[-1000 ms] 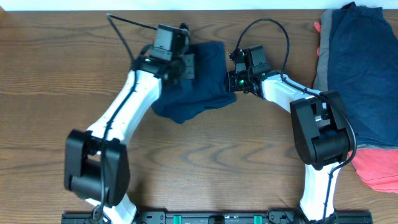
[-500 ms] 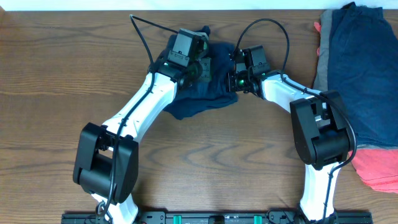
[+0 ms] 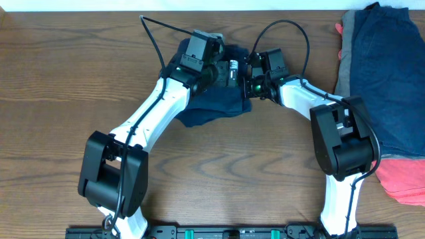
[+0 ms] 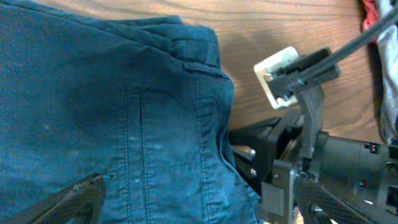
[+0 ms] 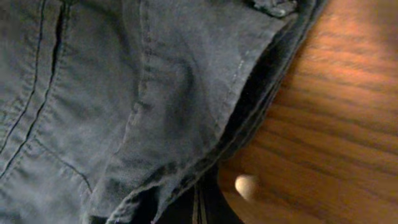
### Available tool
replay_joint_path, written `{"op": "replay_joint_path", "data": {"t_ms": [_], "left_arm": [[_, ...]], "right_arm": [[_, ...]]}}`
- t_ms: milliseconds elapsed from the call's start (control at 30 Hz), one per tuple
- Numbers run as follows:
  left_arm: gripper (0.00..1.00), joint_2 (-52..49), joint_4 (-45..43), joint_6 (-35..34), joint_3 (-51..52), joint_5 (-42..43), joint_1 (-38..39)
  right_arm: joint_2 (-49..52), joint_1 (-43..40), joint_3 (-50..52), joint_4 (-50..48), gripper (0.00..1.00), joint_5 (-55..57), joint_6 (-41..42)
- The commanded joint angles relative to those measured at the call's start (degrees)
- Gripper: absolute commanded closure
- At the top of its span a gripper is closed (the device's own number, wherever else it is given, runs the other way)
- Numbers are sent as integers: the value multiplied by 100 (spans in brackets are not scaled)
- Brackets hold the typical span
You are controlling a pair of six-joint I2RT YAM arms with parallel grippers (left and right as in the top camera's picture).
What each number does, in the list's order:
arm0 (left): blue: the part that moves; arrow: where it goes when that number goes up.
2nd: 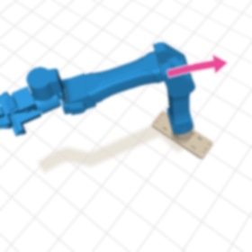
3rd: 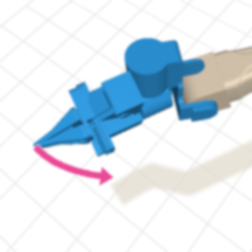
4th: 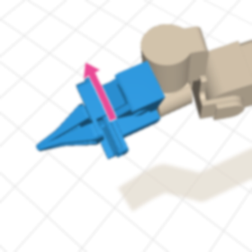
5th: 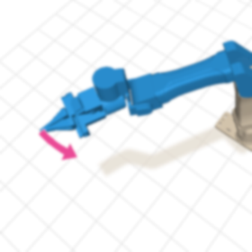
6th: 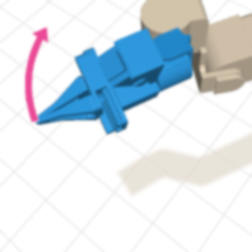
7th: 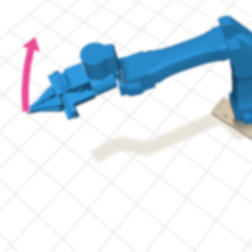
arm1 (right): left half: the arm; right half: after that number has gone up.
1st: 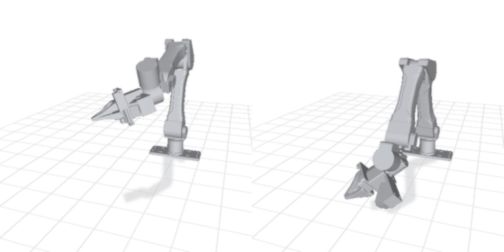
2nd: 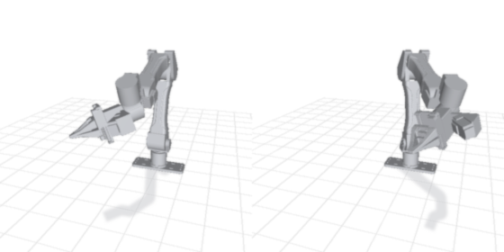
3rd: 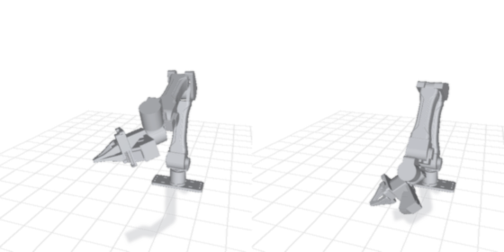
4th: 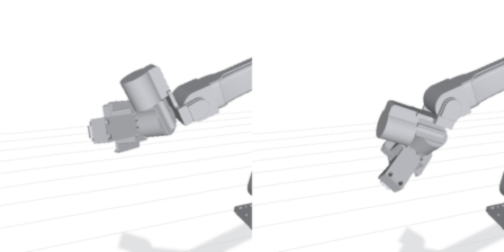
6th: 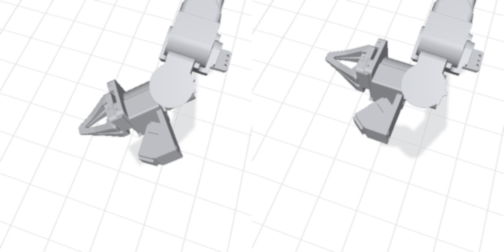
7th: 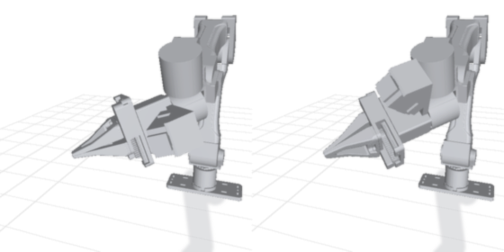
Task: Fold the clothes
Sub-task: 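Fold the left end over toward the right gripper's end, then release the right gripper and retract it toward the clothes stack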
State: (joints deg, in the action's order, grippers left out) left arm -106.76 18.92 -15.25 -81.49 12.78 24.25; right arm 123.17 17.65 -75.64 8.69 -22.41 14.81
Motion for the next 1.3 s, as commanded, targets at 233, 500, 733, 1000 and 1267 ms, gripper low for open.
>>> {"op": "replay_joint_path", "data": {"t_ms": [233, 500, 733, 1000, 1267], "left_arm": [[2, 765, 879, 15, -164, -17, -968], [2, 890, 1714, 210, -162, -15, -1519], [2, 876, 1770, 295, -146, -17, -1506], [2, 872, 1880, 319, -131, -48, -1508], [2, 870, 2020, 404, -122, -166, -1453]], "right_arm": [[-634, -660, 127, 708, 21, -785, -162], [-800, -573, 129, 778, 17, -721, -223], [-765, 4, 129, 737, 34, 337, -197], [-468, 533, 129, 603, 64, 1329, -199], [-286, 632, 125, 494, 99, 1333, -107]]}}
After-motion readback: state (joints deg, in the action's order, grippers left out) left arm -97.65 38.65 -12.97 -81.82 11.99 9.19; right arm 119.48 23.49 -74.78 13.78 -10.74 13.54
